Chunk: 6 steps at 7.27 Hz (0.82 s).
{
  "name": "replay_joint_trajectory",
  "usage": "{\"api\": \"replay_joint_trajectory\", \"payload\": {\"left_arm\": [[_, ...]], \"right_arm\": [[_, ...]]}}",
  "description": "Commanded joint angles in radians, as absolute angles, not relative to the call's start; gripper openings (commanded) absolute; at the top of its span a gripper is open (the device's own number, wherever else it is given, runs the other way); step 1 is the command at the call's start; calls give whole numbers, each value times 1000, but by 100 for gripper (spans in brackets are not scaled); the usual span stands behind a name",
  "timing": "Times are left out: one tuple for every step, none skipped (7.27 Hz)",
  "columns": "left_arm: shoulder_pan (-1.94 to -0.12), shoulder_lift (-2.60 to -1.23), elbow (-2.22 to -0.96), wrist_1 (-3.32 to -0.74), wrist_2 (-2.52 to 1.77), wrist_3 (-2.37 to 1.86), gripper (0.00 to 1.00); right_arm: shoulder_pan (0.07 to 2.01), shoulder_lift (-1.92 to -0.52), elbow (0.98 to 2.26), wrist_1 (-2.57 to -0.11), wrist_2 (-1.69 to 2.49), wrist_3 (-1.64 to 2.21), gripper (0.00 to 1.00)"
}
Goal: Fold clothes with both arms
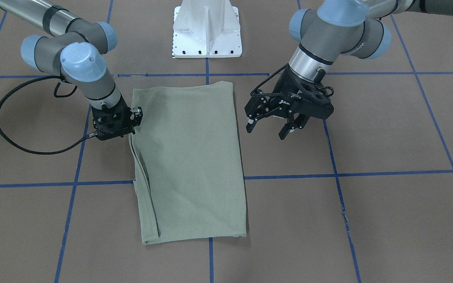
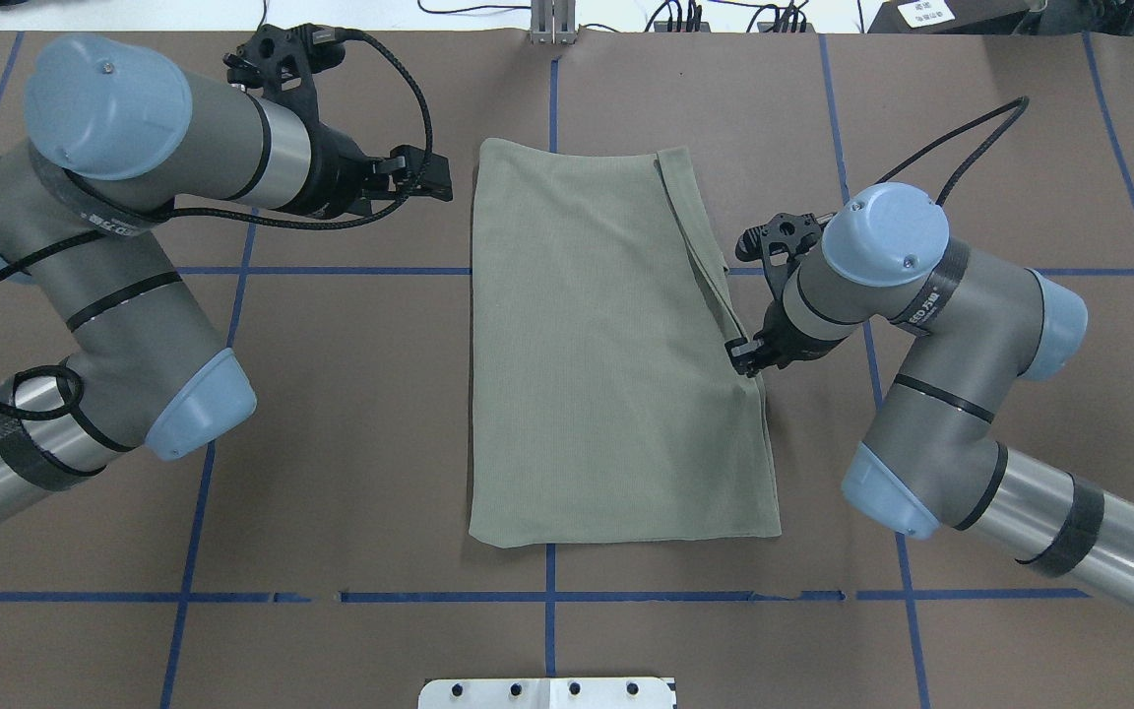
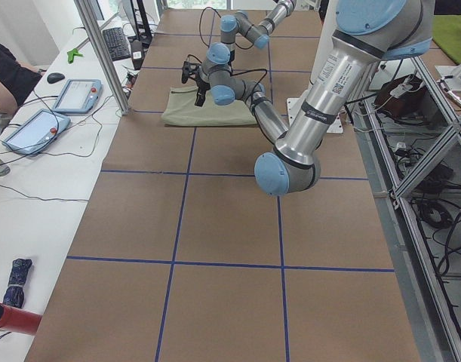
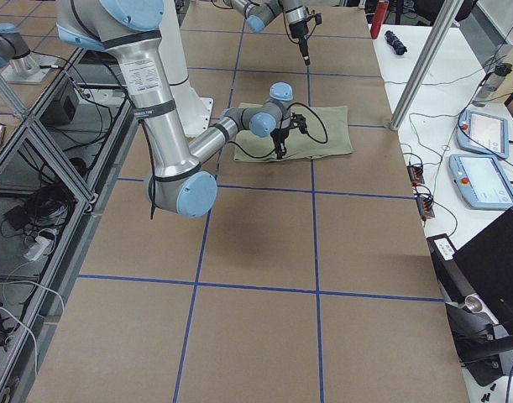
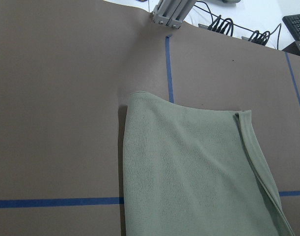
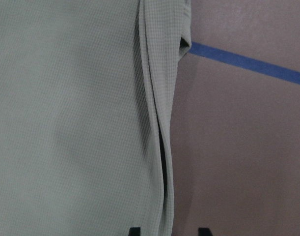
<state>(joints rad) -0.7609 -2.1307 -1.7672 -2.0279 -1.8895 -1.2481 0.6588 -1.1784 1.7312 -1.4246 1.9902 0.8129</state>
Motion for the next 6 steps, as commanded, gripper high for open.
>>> {"api": "replay_joint_trajectory", "payload": {"left_arm": [[-761,-2129,-1767,-2028,-1888,-1244,100],[-761,-2131,-1766,-2028,-1890,-1244,100],[-761,-2131,-1766,-2028,-1890,-1244,100],[-762,-2129,-1767,-2028,-1890,-1244,100],[-762,-2131,-1766,-2028,-1890,-1243,100],[-762,-2129,-1767,-2028,-1890,-1243,100]], "right_arm": [[701,-1163,1721,-1424,2013,804,100],[718,-1088,1647,-1427,2011,802,100],[727,-1010,1553,-1424,2008,798,100],[736,-950,1470,-1424,1999,779,100],[753,-913,1413,-1424,1988,737,100],[759,-870,1341,-1419,1964,706,100]]}}
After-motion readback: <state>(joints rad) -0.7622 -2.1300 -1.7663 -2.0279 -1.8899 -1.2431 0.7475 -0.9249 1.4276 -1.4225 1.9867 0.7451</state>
